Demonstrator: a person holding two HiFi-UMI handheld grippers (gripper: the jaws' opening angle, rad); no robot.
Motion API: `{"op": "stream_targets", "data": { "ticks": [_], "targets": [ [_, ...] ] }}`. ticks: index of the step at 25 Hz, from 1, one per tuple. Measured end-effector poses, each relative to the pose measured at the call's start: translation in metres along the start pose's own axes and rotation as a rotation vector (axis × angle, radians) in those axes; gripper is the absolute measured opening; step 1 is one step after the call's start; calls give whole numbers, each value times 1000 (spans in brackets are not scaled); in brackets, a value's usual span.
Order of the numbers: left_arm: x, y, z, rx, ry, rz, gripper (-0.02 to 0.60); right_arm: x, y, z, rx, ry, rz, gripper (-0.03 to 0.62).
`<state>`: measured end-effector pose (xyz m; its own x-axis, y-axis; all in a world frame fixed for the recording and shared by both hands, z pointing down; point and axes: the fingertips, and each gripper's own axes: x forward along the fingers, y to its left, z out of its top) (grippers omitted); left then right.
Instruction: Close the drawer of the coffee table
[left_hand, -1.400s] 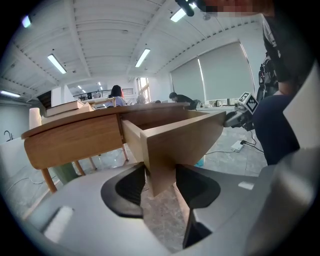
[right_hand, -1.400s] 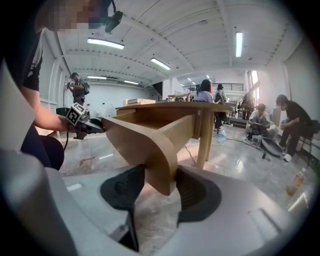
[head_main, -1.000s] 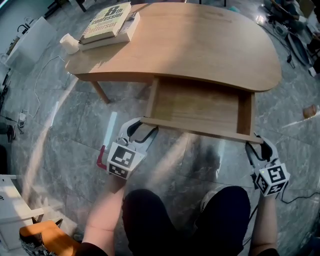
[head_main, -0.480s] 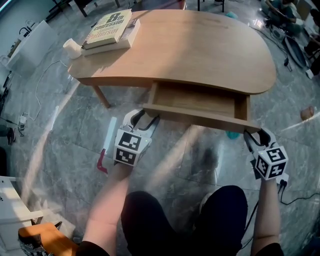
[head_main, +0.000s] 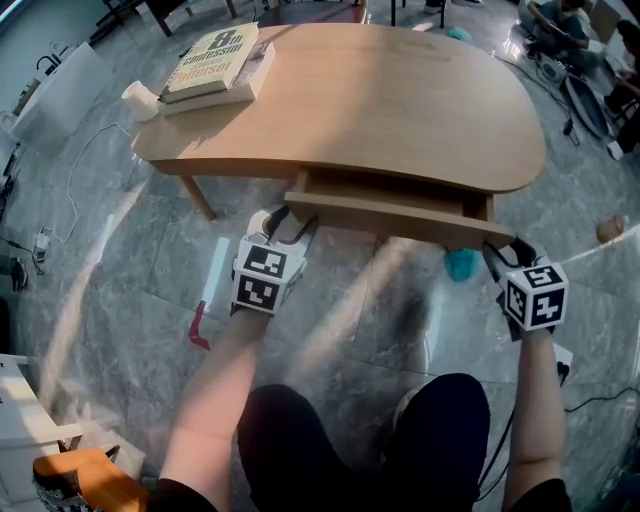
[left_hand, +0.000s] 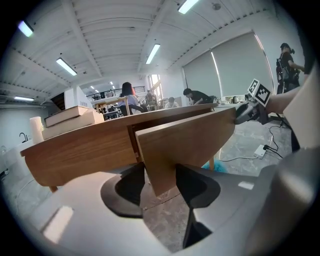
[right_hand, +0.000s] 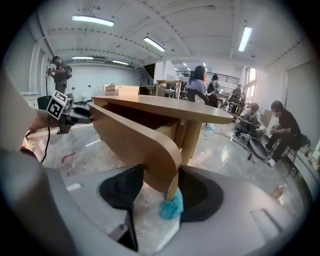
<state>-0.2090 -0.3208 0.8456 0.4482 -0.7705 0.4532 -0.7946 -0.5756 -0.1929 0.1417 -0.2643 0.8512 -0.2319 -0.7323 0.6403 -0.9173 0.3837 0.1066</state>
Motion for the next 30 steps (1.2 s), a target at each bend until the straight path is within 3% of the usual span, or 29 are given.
{"op": "stream_targets", "data": {
  "ticks": [6,30],
  "targets": [
    [14,6,7,-5,17,19,202,9,-11,9,-46,47,-60,220],
    [43,21,19,-34,57,108,201,34,-31,28,-31,81,-184,223]
  ]
}}
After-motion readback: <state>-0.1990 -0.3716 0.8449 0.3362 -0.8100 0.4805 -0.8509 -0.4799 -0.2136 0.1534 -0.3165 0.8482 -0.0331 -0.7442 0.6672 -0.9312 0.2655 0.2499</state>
